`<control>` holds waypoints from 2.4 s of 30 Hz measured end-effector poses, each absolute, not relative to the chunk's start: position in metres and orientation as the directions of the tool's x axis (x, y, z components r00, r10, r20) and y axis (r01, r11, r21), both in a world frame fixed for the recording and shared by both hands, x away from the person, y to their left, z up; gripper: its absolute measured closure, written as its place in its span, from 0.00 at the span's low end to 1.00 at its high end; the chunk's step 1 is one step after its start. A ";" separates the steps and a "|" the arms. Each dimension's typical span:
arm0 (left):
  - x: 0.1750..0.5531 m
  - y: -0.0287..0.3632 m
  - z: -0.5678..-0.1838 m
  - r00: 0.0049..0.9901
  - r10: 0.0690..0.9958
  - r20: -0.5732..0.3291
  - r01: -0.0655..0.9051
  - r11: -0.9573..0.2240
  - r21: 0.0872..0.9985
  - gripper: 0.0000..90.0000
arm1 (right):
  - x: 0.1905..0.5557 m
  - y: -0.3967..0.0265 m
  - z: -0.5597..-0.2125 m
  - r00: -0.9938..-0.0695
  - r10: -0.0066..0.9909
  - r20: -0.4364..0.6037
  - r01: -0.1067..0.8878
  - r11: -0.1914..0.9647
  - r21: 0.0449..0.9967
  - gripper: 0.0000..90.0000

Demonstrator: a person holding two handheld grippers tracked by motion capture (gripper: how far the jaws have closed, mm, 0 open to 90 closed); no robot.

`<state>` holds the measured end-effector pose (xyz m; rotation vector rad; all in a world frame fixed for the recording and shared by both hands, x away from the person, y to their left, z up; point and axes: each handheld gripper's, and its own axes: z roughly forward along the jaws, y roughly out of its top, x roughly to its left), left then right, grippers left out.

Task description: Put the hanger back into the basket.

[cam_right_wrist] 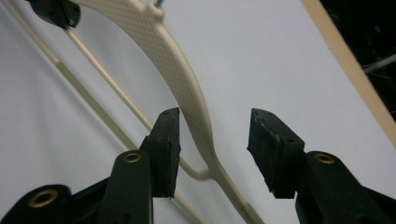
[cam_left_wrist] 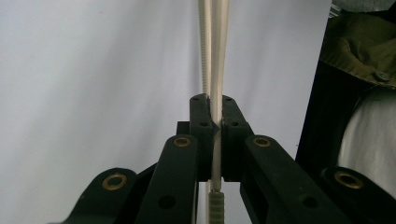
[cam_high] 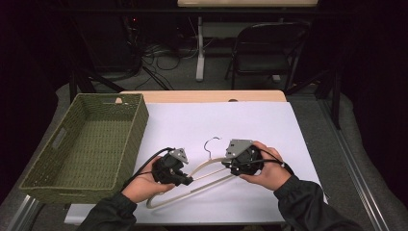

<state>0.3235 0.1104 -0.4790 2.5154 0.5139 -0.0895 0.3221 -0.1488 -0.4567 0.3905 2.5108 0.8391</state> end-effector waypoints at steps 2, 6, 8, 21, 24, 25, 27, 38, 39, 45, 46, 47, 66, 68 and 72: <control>0.323 0.114 -0.479 0.922 0.349 -0.169 0.384 -0.758 0.527 0.97 | 0.322 -0.154 -0.454 -0.844 0.428 -0.323 0.133 0.750 0.648 0.53; 0.323 0.121 -0.480 0.916 0.358 -0.178 0.396 -0.744 0.539 0.97 | 0.325 -0.164 -0.449 -0.832 0.470 -0.295 0.169 0.721 0.672 0.51; 0.323 0.123 -0.480 0.910 0.377 -0.172 0.406 -0.729 0.551 0.97 | 0.326 -0.167 -0.448 -0.832 0.474 -0.288 0.173 0.715 0.677 0.51; 0.325 0.152 -0.467 0.857 0.470 -0.213 0.487 -0.598 0.636 0.97 | 0.326 -0.179 -0.446 -0.817 0.505 -0.278 0.194 0.696 0.692 0.51; 0.326 0.156 -0.465 0.839 0.497 -0.219 0.508 -0.576 0.640 0.97 | 0.325 -0.181 -0.448 -0.816 0.506 -0.281 0.198 0.700 0.686 0.51; 0.326 0.157 -0.465 0.835 0.504 -0.222 0.514 -0.570 0.641 0.97 | 0.325 -0.181 -0.449 -0.816 0.507 -0.279 0.201 0.701 0.684 0.51; 0.326 0.158 -0.464 0.827 0.515 -0.224 0.523 -0.562 0.641 0.97 | 0.324 -0.182 -0.450 -0.815 0.511 -0.272 0.209 0.698 0.685 0.51; 0.319 0.163 -0.444 0.812 0.537 -0.230 0.539 -0.537 0.649 0.97 | 0.327 -0.186 -0.453 -0.816 0.520 -0.253 0.232 0.695 0.680 0.51; 0.319 0.164 -0.441 0.813 0.537 -0.225 0.536 -0.540 0.649 0.97 | 0.328 -0.187 -0.453 -0.818 0.518 -0.251 0.231 0.695 0.681 0.50; 0.311 0.175 -0.416 0.810 0.555 -0.189 0.524 -0.540 0.659 0.97 | 0.328 -0.189 -0.452 -0.816 0.521 -0.250 0.236 0.696 0.678 0.50; 0.310 0.177 -0.412 0.808 0.559 -0.185 0.523 -0.539 0.660 0.97 | 0.328 -0.190 -0.452 -0.815 0.522 -0.252 0.231 0.691 0.684 0.50; 0.309 0.180 -0.408 0.809 0.560 -0.178 0.519 -0.539 0.663 0.97 | 0.328 -0.190 -0.452 -0.812 0.527 -0.249 0.237 0.689 0.685 0.50; 0.316 0.280 -0.366 0.733 0.664 -0.147 0.550 -0.452 0.702 0.97 | 0.332 -0.201 -0.458 -0.797 0.554 -0.242 0.271 0.685 0.676 0.50; 0.315 0.292 -0.362 0.725 0.675 -0.137 0.551 -0.450 0.703 0.97 | 0.332 -0.202 -0.458 -0.797 0.554 -0.242 0.271 0.686 0.676 0.50; 0.317 0.319 -0.354 0.696 0.708 -0.116 0.561 -0.436 0.704 0.97 | 0.334 -0.203 -0.459 -0.795 0.557 -0.238 0.282 0.688 0.669 0.50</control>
